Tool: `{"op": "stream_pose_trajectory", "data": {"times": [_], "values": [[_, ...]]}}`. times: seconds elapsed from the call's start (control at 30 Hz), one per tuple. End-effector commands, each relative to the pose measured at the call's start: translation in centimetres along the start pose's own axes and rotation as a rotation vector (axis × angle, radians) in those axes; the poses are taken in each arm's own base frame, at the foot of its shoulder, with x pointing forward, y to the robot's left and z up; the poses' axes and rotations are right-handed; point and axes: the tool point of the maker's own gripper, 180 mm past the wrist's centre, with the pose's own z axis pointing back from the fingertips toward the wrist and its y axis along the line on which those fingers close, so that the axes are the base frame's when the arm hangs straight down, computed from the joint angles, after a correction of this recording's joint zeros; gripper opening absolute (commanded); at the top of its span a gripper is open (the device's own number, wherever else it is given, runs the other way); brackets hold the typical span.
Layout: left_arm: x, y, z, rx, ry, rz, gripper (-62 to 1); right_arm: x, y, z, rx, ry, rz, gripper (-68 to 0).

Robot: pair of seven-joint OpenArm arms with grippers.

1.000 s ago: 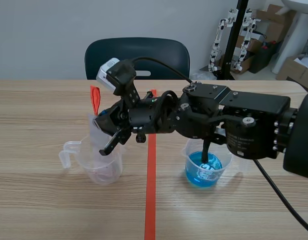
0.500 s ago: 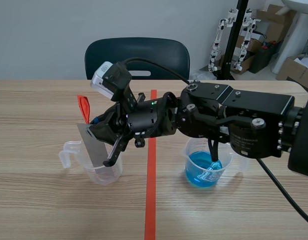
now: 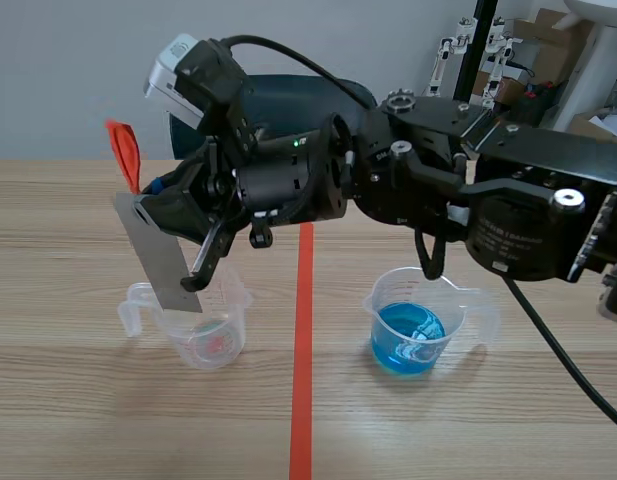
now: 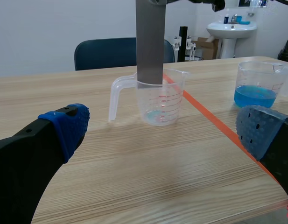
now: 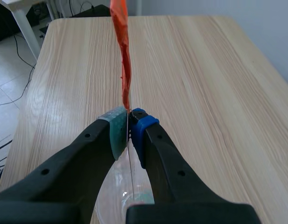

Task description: Do the redox reaction experiment. lift the metal plate out of the left beaker

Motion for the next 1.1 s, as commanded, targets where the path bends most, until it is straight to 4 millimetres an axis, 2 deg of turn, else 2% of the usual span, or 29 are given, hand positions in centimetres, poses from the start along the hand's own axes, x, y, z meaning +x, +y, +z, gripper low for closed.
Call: {"op": "stream_pose_trajectory", "data": {"times": [0.0, 0.33, 0.5, 0.7, 1.07], "values": [[1.1, -0.1, -0.1, 0.004, -0.056, 0.003, 1.4, 2.4, -1.0, 0.7, -0.017, -0.038, 0.029, -66.9], [1.1, -0.1, -0.1, 0.003, -0.056, 0.004, 1.4, 7.2, -2.4, 2.8, -0.058, -0.066, 0.014, -66.9], [1.1, -0.1, -0.1, 0.003, -0.056, 0.004, 1.4, 9.1, -2.0, 3.5, -0.036, -0.091, -0.041, -66.9], [1.3, -0.1, -0.2, 0.003, -0.062, 0.004, 1.4, 9.6, -0.9, 3.6, 0.009, -0.074, -0.079, -66.9], [1.3, -0.1, -0.2, 0.003, -0.062, 0.004, 1.4, 9.4, -1.0, 3.6, 0.000, -0.061, -0.069, -66.9]]}}
